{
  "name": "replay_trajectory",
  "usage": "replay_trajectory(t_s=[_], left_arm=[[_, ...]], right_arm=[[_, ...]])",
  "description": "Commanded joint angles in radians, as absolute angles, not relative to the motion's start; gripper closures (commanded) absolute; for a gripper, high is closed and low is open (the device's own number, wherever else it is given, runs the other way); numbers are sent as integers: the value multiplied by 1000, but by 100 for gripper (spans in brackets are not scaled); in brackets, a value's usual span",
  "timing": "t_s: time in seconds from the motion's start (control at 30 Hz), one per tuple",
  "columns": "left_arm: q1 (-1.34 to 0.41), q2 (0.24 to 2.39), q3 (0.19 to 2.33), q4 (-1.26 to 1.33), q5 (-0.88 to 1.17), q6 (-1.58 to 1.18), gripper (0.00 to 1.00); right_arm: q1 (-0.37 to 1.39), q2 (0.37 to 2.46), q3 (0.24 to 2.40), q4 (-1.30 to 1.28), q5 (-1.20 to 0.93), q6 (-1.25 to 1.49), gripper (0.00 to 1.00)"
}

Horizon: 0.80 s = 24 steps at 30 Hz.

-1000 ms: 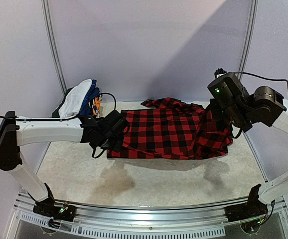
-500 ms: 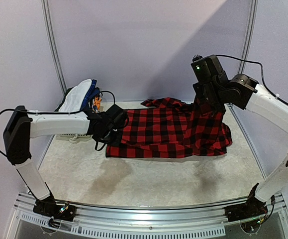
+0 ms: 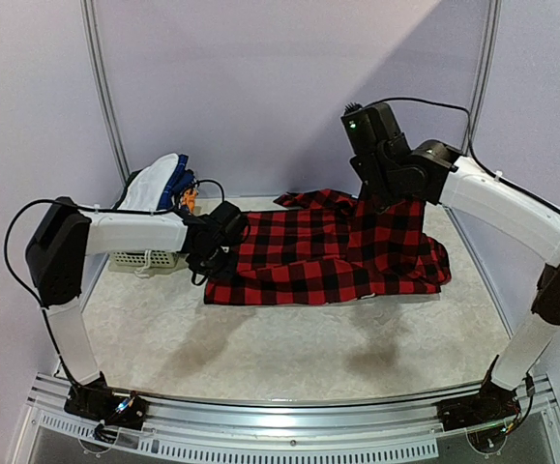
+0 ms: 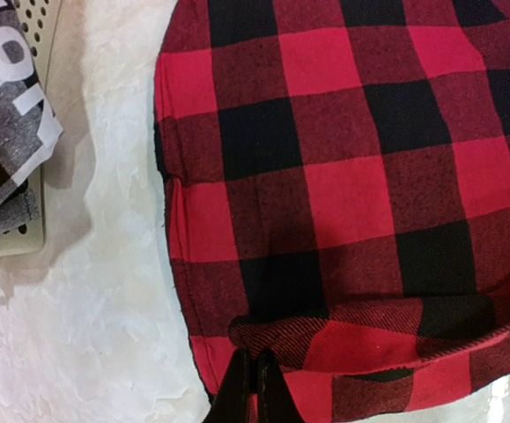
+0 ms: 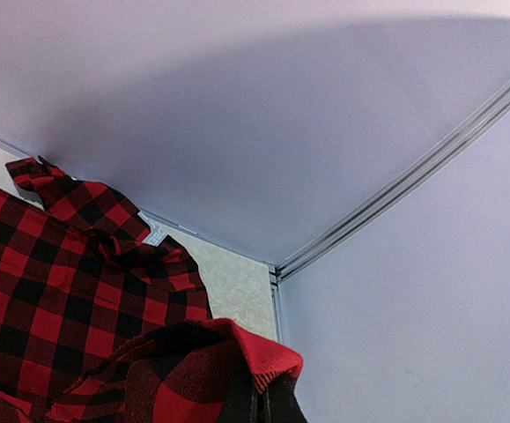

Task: Fold and stack the mixed laundry pile
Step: Fold the flattened shirt at the center of the board.

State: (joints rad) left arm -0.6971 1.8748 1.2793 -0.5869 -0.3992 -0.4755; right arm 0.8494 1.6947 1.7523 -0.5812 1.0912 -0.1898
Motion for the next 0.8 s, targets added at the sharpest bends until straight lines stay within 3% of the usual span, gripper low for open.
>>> replay_trajectory(t_s=[0.0, 0.2, 0.27, 0.3, 0.43, 0.53, 0.77], left_arm=[[-681, 1922, 1325, -580, -378, -452, 100], [-669, 1958, 1355, -579, -406, -457, 100], [-666, 1959, 1353, -581, -435, -469, 94], [-666, 1957, 1351, -586, -450, -475, 87], [-667, 1917, 1307, -581, -520, -504, 34], [-672, 1865, 1250, -565, -553, -515, 26], [-709, 1752, 1108, -419, -513, -452, 25]], right_arm=[[842, 1742, 1735, -595, 1127, -188, 99], [841, 1752, 1715, -607, 1109, -161, 99], [842, 1757, 1705, -587, 1101, -162, 98], [842, 1767, 1704, -584, 1098, -161, 98], [841, 1814, 1711, -596, 1083, -130, 97], [841, 1853, 1712, -605, 1068, -99, 97], [842, 1925, 1766, -649, 1030, -78, 96]])
